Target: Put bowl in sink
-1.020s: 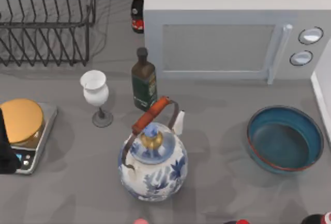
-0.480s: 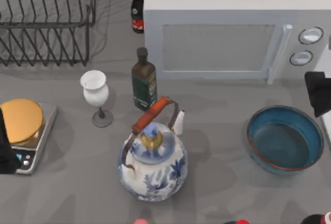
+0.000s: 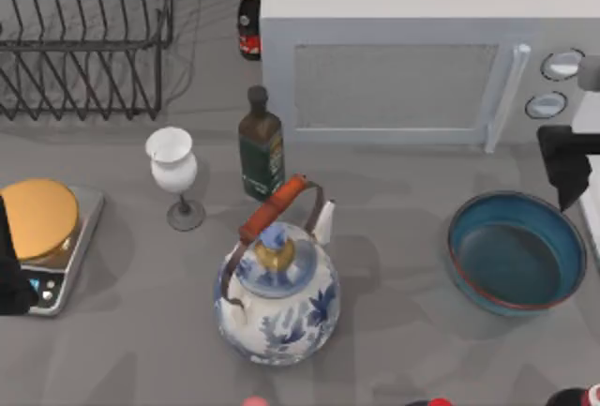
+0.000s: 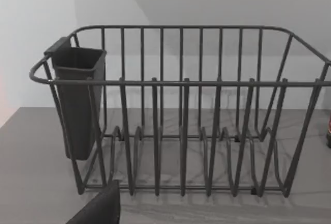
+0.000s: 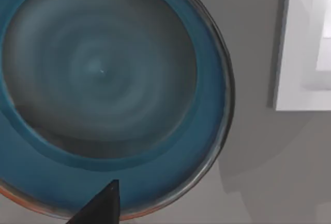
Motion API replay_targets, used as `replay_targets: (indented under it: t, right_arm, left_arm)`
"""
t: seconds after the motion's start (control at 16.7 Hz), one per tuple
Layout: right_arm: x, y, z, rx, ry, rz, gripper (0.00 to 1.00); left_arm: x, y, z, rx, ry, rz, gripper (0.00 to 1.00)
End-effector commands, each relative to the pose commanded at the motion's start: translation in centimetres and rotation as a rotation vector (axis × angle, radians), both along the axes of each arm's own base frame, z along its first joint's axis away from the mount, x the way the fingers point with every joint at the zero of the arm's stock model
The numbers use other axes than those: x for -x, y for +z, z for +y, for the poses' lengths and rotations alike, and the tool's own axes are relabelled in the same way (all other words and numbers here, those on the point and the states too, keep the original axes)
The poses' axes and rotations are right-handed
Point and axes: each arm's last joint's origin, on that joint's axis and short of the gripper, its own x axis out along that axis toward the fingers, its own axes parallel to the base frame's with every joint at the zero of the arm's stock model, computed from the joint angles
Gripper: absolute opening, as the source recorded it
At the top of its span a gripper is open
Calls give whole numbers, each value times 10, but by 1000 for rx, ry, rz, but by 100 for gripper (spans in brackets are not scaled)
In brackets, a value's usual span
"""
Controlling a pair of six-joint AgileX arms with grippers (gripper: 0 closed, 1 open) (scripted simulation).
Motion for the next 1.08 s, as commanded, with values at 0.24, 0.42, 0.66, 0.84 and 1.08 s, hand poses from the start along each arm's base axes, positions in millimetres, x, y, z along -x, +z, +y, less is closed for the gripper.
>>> replay_targets:
  t: [0.24,0.42,0.66,0.84,1.08]
  right_arm:
    - [-1,-12,-1,1,-1,4,100]
    - [-4,-42,0,0,0,-1,100]
    - [-3,-87,0,-2,0,-8,100]
    - [0,-100,0,0,0,0,100]
    - [0,-100,0,0,0,0,92]
  left_arm:
    - [0,0,0,0,0,0,100]
    - [0,0,0,0,0,0,100]
    - [0,0,0,0,0,0,100]
    - [0,0,0,0,0,0,100]
    - [0,0,0,0,0,0,100]
